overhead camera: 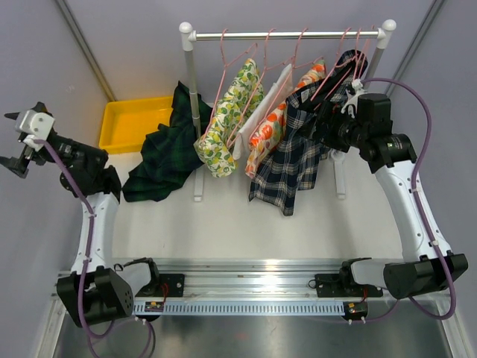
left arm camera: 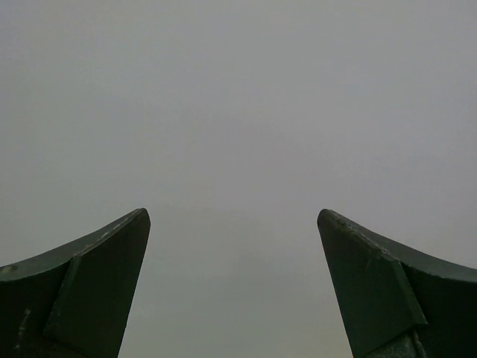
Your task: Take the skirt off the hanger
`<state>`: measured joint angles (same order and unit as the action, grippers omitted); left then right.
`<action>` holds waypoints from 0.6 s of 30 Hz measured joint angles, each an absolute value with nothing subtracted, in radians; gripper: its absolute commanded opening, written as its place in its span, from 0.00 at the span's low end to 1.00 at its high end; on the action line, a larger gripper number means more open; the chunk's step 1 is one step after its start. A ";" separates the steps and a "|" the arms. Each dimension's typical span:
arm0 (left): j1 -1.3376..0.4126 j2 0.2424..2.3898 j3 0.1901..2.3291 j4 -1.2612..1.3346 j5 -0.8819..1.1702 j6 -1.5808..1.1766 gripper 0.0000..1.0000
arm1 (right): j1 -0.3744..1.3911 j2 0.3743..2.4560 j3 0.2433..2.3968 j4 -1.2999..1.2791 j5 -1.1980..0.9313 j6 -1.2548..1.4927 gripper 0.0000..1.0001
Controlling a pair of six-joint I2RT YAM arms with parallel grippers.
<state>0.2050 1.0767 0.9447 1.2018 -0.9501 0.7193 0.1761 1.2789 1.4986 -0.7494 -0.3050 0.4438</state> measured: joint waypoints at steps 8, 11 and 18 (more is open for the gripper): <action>0.065 1.012 1.101 0.815 -0.957 0.484 0.99 | 0.207 1.282 1.501 -0.747 -0.280 0.440 1.00; 0.033 0.953 1.182 0.503 -0.688 0.250 0.99 | 0.207 1.287 1.504 -0.753 -0.251 0.439 1.00; -0.234 1.144 1.397 0.110 -0.276 0.082 0.99 | 0.207 1.304 1.547 -0.776 -0.200 0.437 0.99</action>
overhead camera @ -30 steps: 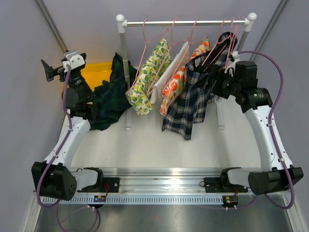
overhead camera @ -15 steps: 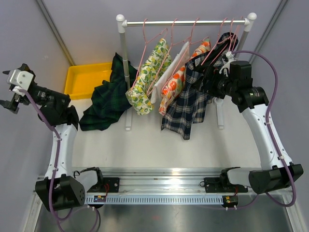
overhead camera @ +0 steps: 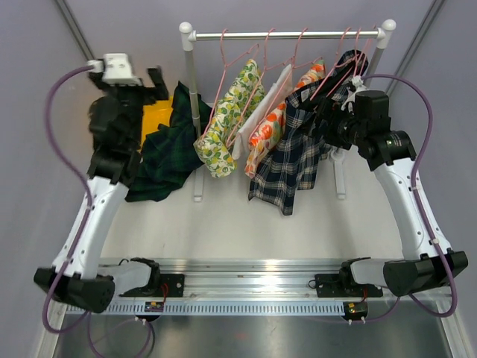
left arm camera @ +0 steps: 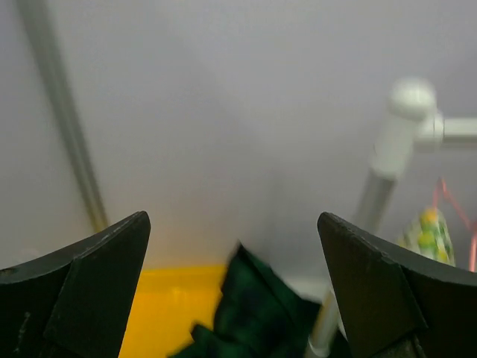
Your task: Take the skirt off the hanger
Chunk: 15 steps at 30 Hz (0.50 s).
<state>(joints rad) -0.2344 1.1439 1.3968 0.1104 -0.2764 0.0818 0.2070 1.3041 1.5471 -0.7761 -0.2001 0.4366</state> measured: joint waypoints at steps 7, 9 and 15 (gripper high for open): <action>-0.246 1.503 1.308 -0.203 -0.105 -0.007 0.99 | 0.207 1.269 1.549 -0.813 -0.158 0.418 0.99; -0.245 1.543 1.258 -0.269 -0.093 -0.033 0.99 | 0.207 1.251 1.542 -0.813 -0.150 0.414 1.00; -0.243 1.524 1.182 -0.307 -0.085 -0.073 0.99 | 0.207 1.222 1.492 -0.812 -0.141 0.411 0.99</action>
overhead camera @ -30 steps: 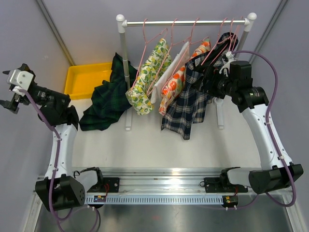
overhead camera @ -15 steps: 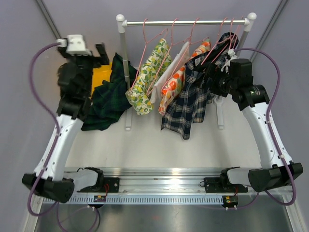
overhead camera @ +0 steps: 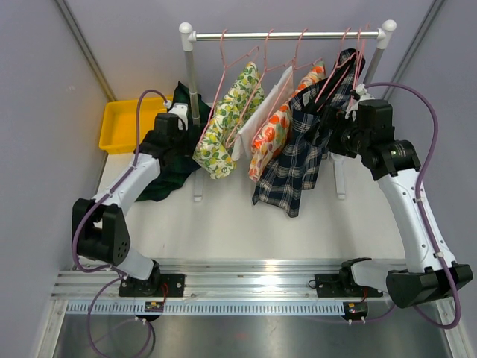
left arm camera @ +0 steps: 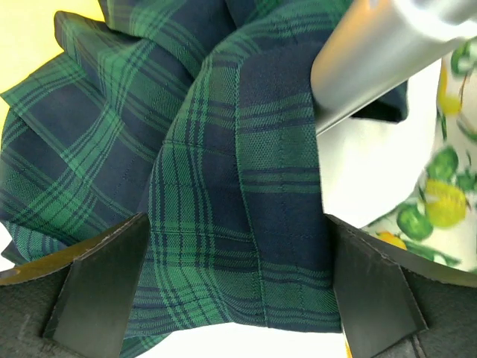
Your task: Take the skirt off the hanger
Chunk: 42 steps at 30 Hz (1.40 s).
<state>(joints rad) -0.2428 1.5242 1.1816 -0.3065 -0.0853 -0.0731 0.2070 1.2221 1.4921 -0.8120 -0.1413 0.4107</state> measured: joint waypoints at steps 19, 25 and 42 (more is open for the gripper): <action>-0.180 1.681 1.141 -0.305 -0.108 -0.281 0.00 | 0.207 1.241 1.452 -0.806 -0.140 0.389 0.99; -0.165 1.565 1.404 -0.458 -0.247 -0.261 0.00 | 0.207 1.243 1.449 -0.805 -0.142 0.389 0.99; 0.050 2.114 2.358 -0.453 -0.405 -0.148 0.82 | 0.207 1.275 1.430 -0.780 -0.149 0.390 0.99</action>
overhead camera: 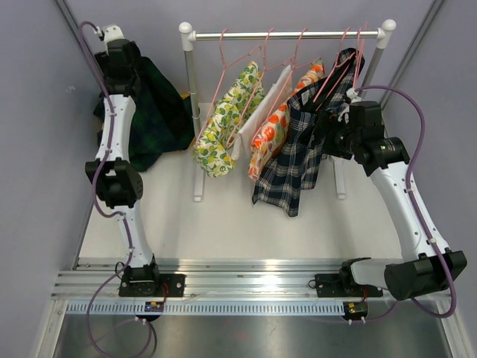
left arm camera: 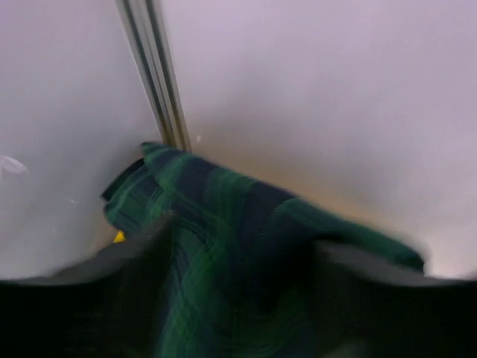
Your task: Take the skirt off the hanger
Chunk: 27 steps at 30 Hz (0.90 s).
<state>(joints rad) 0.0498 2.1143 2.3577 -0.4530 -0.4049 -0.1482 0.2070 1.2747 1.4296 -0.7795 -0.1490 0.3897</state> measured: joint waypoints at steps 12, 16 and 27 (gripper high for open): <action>0.012 1.995 2.025 -0.553 -0.383 -0.227 0.99 | 0.207 1.233 1.446 -0.733 -0.181 0.412 0.99; -0.026 1.787 1.914 -0.558 -0.363 -0.241 0.99 | 0.207 1.222 1.554 -0.727 -0.220 0.433 0.99; -0.135 1.295 1.431 -0.556 -0.268 -0.237 0.99 | 0.207 1.261 1.821 -0.728 -0.229 0.453 0.99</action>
<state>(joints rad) -0.1349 1.2949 1.4315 -0.5564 -0.2676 -0.2371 0.2070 1.2613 1.8206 -0.7284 -0.2295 0.4526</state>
